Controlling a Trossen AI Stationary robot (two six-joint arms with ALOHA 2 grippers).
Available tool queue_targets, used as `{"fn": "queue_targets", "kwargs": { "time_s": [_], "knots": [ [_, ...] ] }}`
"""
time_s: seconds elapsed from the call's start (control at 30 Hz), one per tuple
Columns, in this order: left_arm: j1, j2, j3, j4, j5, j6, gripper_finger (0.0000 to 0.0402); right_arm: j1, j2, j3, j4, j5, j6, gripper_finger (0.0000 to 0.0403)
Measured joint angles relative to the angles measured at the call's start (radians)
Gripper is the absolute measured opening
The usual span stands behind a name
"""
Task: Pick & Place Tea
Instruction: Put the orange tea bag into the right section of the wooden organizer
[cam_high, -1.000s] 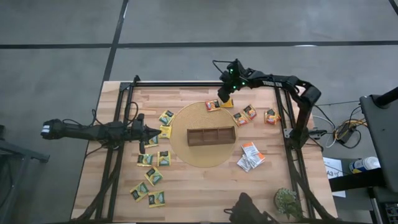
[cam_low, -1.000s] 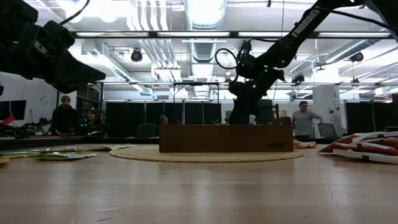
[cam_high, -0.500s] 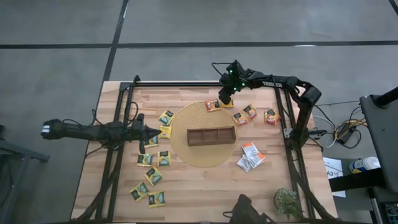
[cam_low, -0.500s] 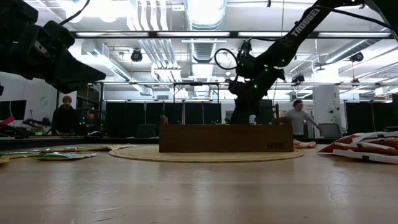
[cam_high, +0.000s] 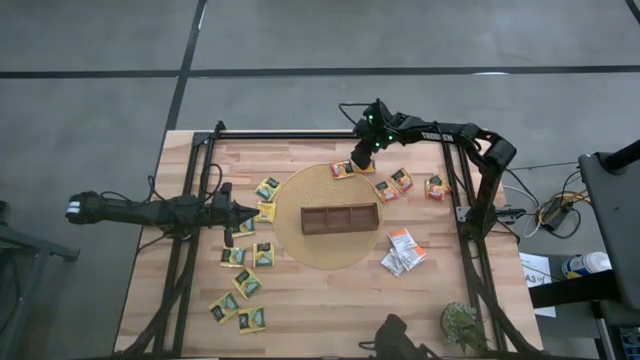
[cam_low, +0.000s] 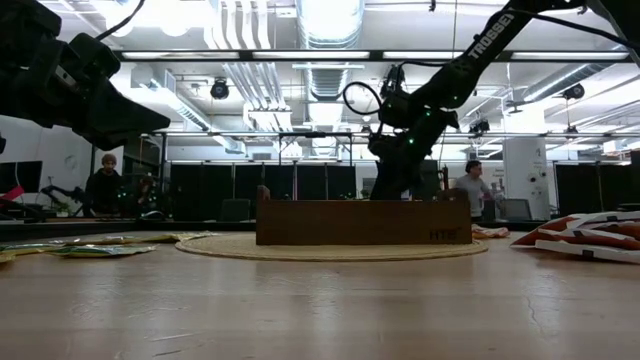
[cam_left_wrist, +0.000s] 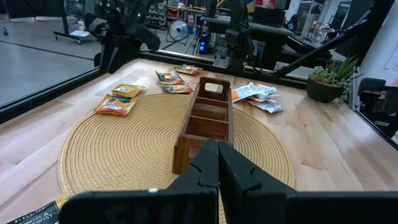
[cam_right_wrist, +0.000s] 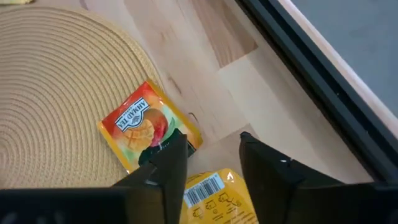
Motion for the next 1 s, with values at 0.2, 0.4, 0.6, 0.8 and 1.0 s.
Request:
{"fn": "queue_targets", "kwargs": {
  "time_s": [0.2,0.4,0.6,0.8,1.0],
  "knots": [
    [0.0,0.0,0.0,0.0,0.0,0.0,0.0,0.004,0.0,0.0,0.017,0.0,0.041,0.0166],
    [0.0,0.0,0.0,0.0,0.0,0.0,0.0,0.014,0.0,-0.004,0.019,0.001,0.056,0.0159],
    [0.0,0.0,0.0,0.0,0.0,0.0,0.0,0.025,0.0,-0.011,0.019,0.022,0.064,0.0146],
    [0.0,0.0,0.0,0.0,0.0,0.0,0.0,0.031,0.0,-0.015,0.033,0.022,0.071,0.0137],
    [0.0,0.0,0.0,0.0,0.0,0.0,0.0,0.038,0.005,-0.015,0.041,0.022,0.076,0.0132]
  ]
}}
